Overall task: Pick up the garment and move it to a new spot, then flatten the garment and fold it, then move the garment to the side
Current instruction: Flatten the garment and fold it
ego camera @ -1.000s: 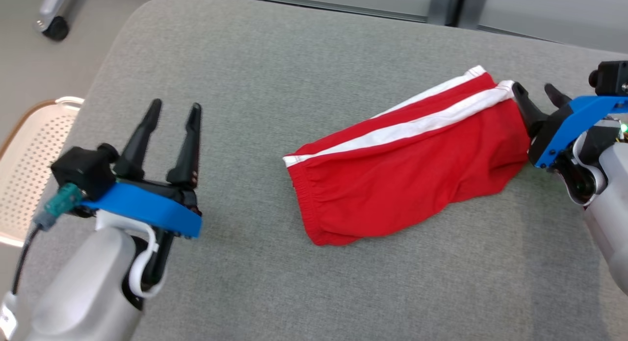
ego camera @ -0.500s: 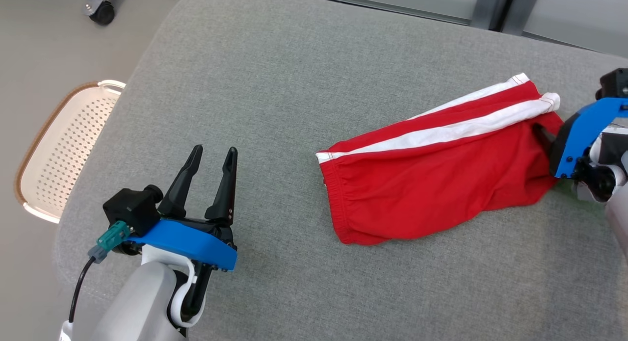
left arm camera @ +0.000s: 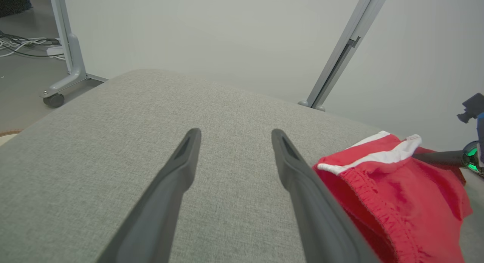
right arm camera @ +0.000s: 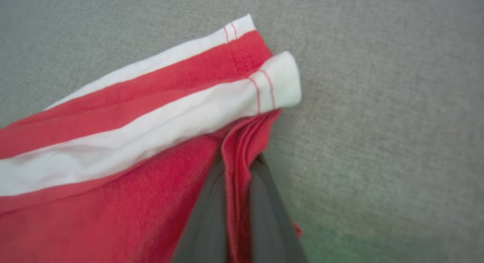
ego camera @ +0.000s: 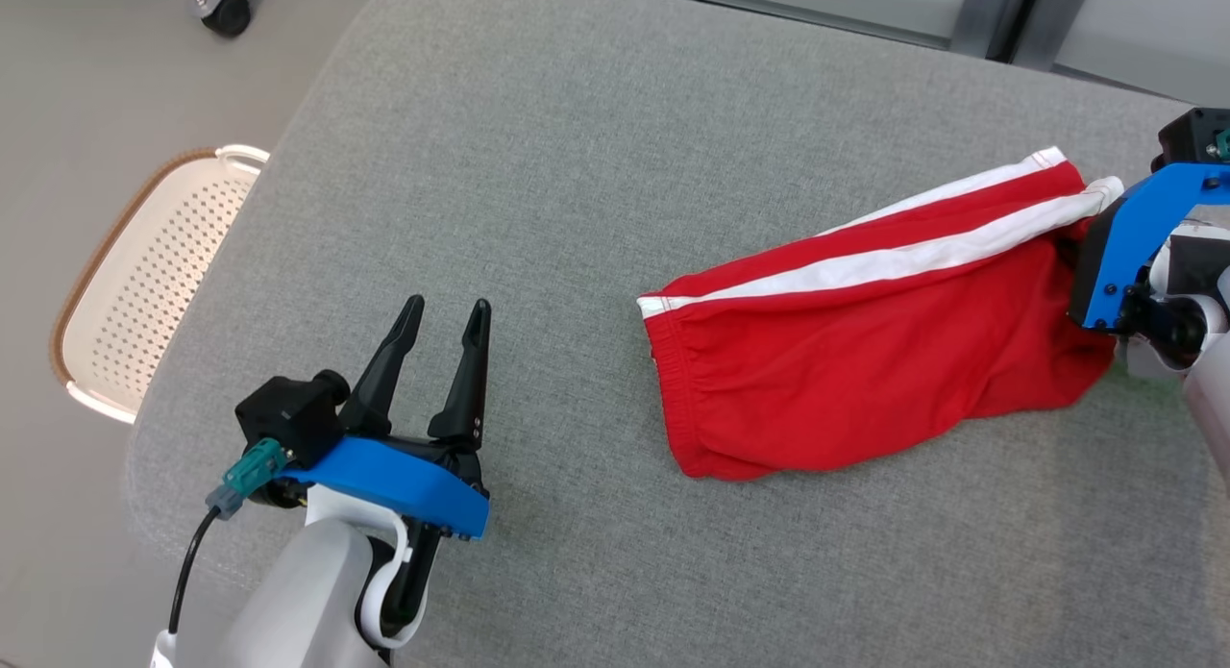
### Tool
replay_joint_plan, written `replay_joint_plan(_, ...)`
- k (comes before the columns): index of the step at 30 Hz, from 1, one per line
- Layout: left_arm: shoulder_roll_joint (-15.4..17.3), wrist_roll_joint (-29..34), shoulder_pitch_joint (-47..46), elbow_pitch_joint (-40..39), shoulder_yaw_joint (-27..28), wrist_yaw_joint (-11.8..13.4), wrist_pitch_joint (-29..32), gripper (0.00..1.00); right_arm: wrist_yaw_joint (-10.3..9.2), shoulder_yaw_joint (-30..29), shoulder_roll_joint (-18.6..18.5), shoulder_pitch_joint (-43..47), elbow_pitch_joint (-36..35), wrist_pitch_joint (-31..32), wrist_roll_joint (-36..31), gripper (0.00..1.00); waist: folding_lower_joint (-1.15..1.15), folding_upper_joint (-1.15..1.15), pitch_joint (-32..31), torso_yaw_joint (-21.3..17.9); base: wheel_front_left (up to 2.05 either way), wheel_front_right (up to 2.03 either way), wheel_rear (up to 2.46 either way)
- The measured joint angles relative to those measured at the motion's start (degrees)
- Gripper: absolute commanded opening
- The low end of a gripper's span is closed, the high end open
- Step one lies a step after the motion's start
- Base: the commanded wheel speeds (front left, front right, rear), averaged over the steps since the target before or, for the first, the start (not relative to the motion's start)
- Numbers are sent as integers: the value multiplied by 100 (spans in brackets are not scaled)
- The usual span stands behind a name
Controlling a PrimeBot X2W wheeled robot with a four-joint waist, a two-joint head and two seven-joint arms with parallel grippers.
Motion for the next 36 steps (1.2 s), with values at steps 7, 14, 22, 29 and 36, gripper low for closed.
replay_joint_plan(7, 33, 2, 171, 92, 48, -1, -1, 100, 2, -7, -3, 371, -428, -554, 323, 0, 0, 0, -352, -145, 0, 0, 0)
replay_joint_plan(14, 168, 169, 509, -30, 349, -1, -1, 100, 2, 23, -77, 1032, -810, -1015, 638, 0, -2, -1, -749, -553, 0, 0, 0)
replay_joint_plan(22, 153, 569, 845, -53, 627, 5, -1, 100, 2, -25, -87, 1638, -1007, -1300, 948, 0, -2, -1, -1104, -1021, 0, 0, 0)
replay_joint_plan(29, 57, 903, 1143, -86, 798, 5, -1, 100, 2, -204, -175, 2405, -1400, -1593, 1318, 0, -2, -2, -1461, -1252, 0, 0, 0)
replay_joint_plan(36, -12, 999, 1253, -87, 865, 3, -1, 100, 2, -216, -242, 2586, -1710, -1906, 1107, 0, -2, -2, -1564, -1333, 0, 0, 0)
